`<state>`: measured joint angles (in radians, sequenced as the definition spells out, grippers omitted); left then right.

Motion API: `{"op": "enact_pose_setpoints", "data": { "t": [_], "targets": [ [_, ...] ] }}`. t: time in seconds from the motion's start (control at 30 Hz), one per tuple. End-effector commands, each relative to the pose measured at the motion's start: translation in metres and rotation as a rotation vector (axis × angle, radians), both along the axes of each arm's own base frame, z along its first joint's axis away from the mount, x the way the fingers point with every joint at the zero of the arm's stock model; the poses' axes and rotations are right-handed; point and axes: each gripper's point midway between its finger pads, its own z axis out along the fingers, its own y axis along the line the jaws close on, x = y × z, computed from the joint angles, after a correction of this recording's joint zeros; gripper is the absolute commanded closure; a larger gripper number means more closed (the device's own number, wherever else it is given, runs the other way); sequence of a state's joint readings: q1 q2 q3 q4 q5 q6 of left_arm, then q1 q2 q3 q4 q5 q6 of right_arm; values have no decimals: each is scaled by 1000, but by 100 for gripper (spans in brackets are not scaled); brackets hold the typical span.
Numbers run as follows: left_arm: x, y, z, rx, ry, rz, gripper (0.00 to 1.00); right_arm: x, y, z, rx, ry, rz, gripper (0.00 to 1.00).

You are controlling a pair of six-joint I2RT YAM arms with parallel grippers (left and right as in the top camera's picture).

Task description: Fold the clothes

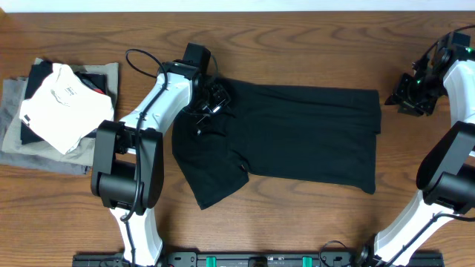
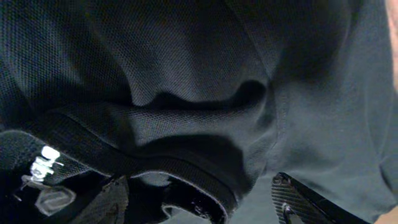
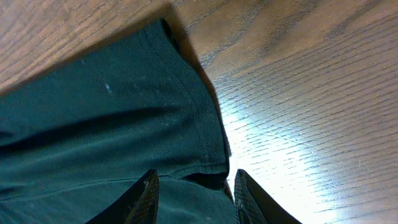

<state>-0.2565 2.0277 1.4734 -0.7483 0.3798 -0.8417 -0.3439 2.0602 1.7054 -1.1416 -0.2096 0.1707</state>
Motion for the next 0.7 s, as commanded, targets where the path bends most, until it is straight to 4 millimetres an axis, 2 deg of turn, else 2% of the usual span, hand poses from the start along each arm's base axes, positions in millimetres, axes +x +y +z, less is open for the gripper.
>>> {"op": "enact_pose_setpoints", "data": {
  "t": [0.0,0.2,0.67],
  "targets": [
    [-2,0,-3,-5,34,57,24,5,2,12,-6,-34,21,62],
    [-10,-12,1,-71,76,54,25,4,2,12,-6,-34,21,62],
    [-11,-11,0,-65,93,85,25,4,1,11,-8,-32,20,63]
  ]
}}
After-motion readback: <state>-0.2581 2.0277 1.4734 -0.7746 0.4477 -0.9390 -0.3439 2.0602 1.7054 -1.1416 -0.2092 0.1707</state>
